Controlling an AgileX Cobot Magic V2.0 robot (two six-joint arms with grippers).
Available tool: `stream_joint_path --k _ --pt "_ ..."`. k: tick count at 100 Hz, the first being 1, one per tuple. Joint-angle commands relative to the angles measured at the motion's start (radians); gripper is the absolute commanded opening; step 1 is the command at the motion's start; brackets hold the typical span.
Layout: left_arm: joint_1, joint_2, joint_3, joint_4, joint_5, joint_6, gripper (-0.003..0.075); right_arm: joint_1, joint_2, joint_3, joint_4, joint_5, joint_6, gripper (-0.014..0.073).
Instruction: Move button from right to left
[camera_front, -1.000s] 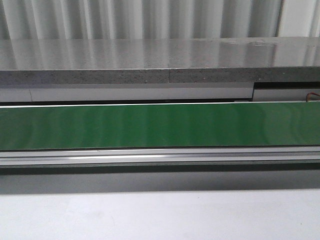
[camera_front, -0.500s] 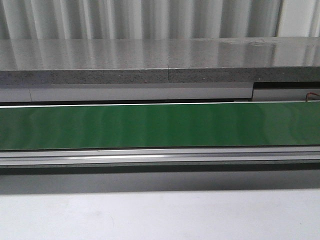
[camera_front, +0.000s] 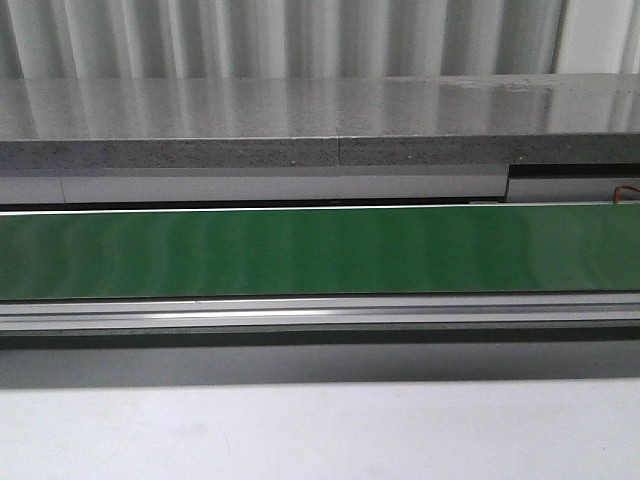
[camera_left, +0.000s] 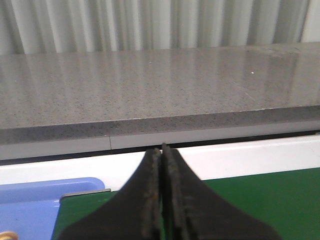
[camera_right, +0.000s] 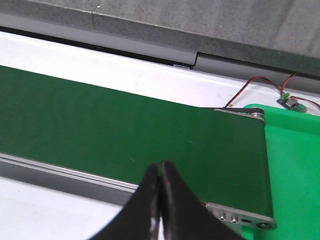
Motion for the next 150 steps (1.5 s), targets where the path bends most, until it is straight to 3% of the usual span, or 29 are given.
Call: stream_joint_path --k 1,11,46,58,150 --pt "-0.005 -0.042 0.042 0.125 -0.126 -0.133 -0.002 0.001 0.002 -0.026 0.018 -0.06 -0.002 -0.0067" --pt "-0.005 -0.117 0.128 0.23 -0.124 -0.231 -0.002 0.001 0.002 -0.026 0.018 -0.06 -0.002 -0.0067" --pt "0.03 -0.424 0.38 0.231 -0.122 -0.231 -0.002 0.001 0.002 -0.026 0.018 -0.06 -0.002 -0.0067" --pt "0.069 -0.417 0.424 0.231 -0.136 -0.233 -0.002 0.001 0.002 -0.026 0.018 -0.056 -0.002 -0.0067" --pt "0.083 -0.419 0.426 0.228 -0.13 -0.233 -0.002 0.001 0.003 -0.026 0.018 -0.055 -0.002 -0.0067"
